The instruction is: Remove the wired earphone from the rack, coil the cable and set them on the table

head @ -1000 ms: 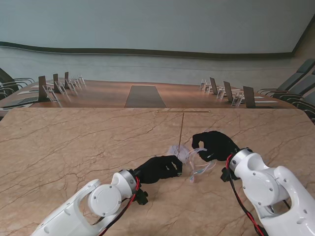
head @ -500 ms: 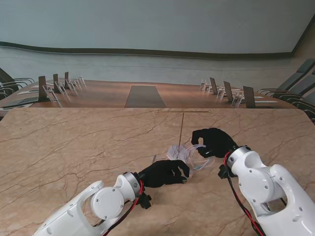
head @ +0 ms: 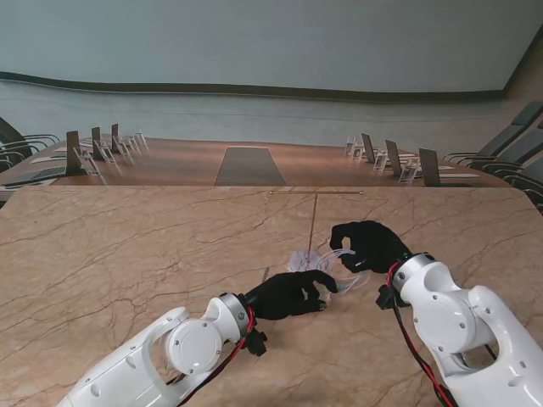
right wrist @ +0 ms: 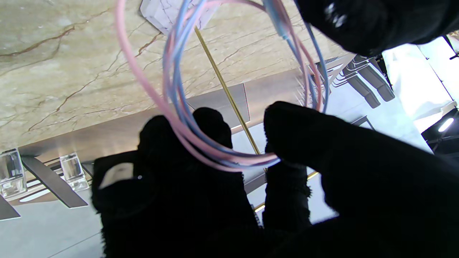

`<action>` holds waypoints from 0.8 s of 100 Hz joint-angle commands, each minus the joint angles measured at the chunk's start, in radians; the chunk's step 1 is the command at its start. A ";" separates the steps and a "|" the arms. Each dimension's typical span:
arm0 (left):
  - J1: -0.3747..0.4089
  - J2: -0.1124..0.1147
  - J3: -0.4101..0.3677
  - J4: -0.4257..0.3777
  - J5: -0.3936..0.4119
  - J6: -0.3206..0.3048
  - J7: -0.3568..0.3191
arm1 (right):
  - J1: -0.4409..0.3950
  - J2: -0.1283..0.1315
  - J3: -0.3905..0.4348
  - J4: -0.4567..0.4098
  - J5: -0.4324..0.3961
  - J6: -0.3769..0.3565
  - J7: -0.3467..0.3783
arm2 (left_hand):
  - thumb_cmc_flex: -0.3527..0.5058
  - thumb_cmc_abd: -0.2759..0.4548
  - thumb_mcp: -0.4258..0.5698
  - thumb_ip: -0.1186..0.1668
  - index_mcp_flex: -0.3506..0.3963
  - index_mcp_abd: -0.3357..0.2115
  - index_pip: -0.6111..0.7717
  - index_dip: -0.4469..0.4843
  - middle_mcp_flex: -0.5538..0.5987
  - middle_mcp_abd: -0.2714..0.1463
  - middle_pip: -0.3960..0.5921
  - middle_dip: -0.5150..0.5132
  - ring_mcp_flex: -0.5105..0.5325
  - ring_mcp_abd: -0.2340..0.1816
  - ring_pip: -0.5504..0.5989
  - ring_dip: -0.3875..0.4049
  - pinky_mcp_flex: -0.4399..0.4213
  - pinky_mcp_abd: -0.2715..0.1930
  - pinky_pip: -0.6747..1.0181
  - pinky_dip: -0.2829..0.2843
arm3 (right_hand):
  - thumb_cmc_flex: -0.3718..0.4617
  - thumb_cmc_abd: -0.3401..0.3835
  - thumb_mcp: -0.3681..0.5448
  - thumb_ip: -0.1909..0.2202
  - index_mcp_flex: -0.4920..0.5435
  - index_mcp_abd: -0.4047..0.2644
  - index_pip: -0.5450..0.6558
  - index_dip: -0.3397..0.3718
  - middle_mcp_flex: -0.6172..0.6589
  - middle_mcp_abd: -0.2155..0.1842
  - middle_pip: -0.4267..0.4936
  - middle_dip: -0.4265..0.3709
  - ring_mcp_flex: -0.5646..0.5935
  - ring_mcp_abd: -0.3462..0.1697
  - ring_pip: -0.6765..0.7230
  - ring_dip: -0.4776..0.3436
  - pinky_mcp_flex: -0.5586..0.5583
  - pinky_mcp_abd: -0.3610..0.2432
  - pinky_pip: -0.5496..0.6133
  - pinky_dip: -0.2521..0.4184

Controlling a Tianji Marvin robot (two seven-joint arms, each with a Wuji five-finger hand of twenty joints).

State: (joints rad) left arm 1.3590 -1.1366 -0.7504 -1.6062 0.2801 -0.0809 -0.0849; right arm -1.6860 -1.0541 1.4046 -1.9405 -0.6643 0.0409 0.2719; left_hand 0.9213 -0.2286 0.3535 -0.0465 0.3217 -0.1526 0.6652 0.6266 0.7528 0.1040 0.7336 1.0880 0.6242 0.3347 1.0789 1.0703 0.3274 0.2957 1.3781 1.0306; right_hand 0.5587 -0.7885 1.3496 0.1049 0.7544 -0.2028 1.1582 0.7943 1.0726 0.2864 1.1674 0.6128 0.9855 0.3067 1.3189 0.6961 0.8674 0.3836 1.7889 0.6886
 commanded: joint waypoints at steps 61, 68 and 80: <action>-0.051 -0.032 0.049 0.048 0.004 0.035 0.036 | -0.029 -0.006 -0.011 -0.046 0.016 0.018 -0.004 | -0.156 -0.076 0.164 -0.046 -0.070 0.138 -0.032 -0.074 -0.045 -0.048 0.025 -0.070 0.000 -0.030 0.017 -0.006 0.000 -0.022 0.049 -0.008 | 0.057 0.048 0.011 0.010 0.037 -0.001 0.113 0.007 0.009 0.164 0.034 0.008 0.036 0.173 0.098 0.004 0.065 -0.085 0.119 -0.031; -0.050 -0.033 0.047 0.049 0.005 0.034 0.041 | -0.028 -0.005 -0.014 -0.047 0.017 0.020 -0.001 | -0.159 -0.069 0.162 -0.046 -0.077 0.145 -0.038 -0.078 -0.044 -0.047 0.026 -0.073 0.002 -0.028 0.019 -0.005 0.002 -0.021 0.050 -0.007 | 0.058 0.048 0.011 0.009 0.037 0.000 0.113 0.007 0.009 0.164 0.034 0.008 0.036 0.173 0.098 0.004 0.065 -0.085 0.119 -0.031; -0.046 -0.032 0.042 0.047 0.015 0.031 0.047 | -0.027 -0.005 -0.017 -0.047 0.014 0.026 0.001 | -0.155 -0.059 0.159 -0.045 -0.071 0.118 -0.045 -0.089 -0.040 -0.039 0.027 -0.081 0.002 -0.025 0.018 -0.007 0.001 -0.019 0.050 -0.007 | 0.057 0.048 0.011 0.008 0.037 0.001 0.112 0.005 0.009 0.163 0.034 0.008 0.037 0.174 0.098 0.004 0.065 -0.084 0.119 -0.031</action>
State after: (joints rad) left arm 1.3058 -1.1648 -0.7038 -1.5572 0.2870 -0.0495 -0.0393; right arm -1.7099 -1.0560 1.3918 -1.9796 -0.6483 0.0614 0.2706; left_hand 0.7974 -0.2620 0.5013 -0.0569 0.2823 -0.0088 0.6497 0.5518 0.7252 0.0907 0.7372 1.0141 0.6242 0.3320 1.0789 1.0703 0.3263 0.2931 1.3785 1.0234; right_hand 0.5725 -0.7885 1.3424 0.1033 0.7543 -0.1822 1.1583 0.7911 1.0726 0.2894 1.1674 0.6131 0.9856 0.3110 1.3191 0.6958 0.8677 0.3899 1.7896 0.6778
